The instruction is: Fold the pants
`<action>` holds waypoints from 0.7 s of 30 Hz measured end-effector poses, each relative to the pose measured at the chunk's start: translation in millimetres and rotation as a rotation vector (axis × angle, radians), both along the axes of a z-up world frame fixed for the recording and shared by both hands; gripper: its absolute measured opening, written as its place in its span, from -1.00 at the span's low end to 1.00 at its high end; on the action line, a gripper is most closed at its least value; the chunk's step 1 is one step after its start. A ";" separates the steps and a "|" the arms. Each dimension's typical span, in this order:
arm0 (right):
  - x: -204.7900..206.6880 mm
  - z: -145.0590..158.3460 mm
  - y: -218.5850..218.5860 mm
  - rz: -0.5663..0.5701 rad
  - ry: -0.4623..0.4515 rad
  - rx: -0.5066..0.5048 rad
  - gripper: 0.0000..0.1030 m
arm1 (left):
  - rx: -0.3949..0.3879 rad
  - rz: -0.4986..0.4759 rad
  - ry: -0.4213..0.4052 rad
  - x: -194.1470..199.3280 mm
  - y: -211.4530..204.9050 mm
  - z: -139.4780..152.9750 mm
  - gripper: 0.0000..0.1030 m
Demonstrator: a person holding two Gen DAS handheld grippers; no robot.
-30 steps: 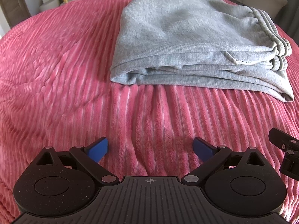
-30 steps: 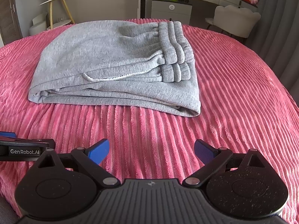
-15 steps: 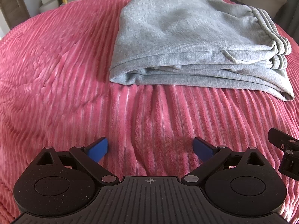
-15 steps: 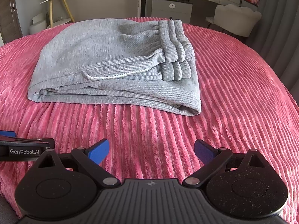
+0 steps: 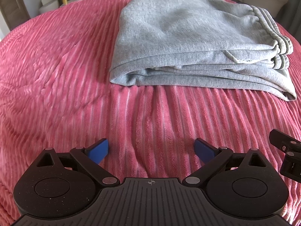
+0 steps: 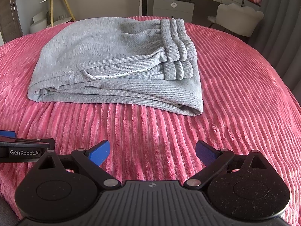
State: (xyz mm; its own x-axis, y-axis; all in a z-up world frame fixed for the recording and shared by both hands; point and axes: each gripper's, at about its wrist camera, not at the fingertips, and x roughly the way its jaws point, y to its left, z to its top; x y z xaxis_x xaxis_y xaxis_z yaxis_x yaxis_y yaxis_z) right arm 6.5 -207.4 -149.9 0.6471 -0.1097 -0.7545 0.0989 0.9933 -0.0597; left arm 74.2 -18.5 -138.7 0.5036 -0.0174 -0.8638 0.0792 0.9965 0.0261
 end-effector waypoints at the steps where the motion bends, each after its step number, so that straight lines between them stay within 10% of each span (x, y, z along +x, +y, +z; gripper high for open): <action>1: 0.1 0.0 -0.4 0.000 0.000 0.001 0.89 | 0.000 0.000 0.000 -0.1 -0.7 0.0 0.95; 21: 1.0 -0.3 -0.8 0.000 0.003 0.000 0.89 | 0.009 -0.005 -0.007 0.1 -1.5 0.7 0.95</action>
State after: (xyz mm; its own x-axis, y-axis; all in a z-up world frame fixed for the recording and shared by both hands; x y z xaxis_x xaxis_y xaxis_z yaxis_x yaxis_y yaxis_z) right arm 7.5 -208.2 -150.2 0.6450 -0.1100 -0.7563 0.0991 0.9933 -0.0600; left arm 74.2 -20.0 -138.1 0.5097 -0.0123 -0.8603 0.0841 0.9958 0.0356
